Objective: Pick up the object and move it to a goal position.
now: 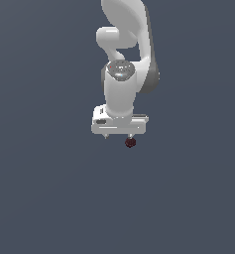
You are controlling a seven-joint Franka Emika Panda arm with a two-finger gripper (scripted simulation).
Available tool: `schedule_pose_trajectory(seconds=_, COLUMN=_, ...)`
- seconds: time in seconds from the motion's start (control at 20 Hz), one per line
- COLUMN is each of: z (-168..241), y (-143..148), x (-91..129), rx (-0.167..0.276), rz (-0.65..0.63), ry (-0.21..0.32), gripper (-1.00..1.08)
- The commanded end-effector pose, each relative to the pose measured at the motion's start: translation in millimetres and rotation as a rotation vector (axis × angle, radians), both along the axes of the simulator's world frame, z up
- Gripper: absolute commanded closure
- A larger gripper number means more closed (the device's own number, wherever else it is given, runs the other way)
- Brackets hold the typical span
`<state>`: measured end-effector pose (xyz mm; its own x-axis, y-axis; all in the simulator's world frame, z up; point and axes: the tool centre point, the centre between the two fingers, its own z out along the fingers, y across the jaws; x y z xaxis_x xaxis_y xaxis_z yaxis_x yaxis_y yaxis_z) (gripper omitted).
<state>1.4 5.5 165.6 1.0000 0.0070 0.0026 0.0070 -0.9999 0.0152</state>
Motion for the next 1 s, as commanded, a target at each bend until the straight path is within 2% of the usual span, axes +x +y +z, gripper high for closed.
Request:
schedule_pose_trajectory(seconds=0.0, z=0, y=0, x=0, rx=0.0, rz=0.0, ry=0.0, gripper=-0.92)
schedule_pose_trajectory(seconds=0.55, z=3, y=-24, x=8, rx=0.003, rz=-0.074, ry=-0.012, gripper=-0.92)
schedule_pose_trajectory(seconds=0.95, z=1, y=-21, x=7, rx=0.004, rz=-0.091, ry=-0.011, gripper=-0.92)
